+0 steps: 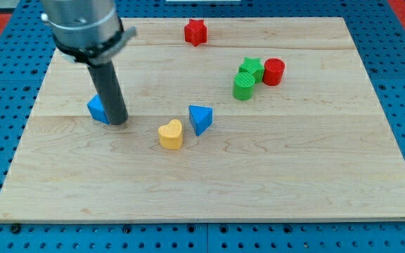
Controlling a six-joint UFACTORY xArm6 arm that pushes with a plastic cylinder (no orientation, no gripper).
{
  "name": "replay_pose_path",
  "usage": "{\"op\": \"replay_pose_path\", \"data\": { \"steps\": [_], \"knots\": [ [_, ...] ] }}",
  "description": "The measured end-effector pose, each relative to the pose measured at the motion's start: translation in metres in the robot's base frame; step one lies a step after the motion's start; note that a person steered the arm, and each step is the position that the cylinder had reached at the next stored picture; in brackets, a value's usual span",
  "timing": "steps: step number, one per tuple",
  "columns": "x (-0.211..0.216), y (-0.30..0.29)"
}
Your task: Slide the blue cube to the top right
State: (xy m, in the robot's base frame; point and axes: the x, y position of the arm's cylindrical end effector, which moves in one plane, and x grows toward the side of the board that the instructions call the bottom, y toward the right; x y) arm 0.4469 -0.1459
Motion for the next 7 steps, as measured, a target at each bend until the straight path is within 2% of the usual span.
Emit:
{"op": "replay_pose_path", "data": {
  "steps": [1,2,3,4,5,6,7],
  "knots": [
    [0.030,-0.001],
    [0.014,-0.036],
    [-0.033,-0.008],
    [-0.059,0.018],
    [-0.059,-0.043],
    [-0.076,-0.037],
    [-0.097,0.055]
  ]
}}
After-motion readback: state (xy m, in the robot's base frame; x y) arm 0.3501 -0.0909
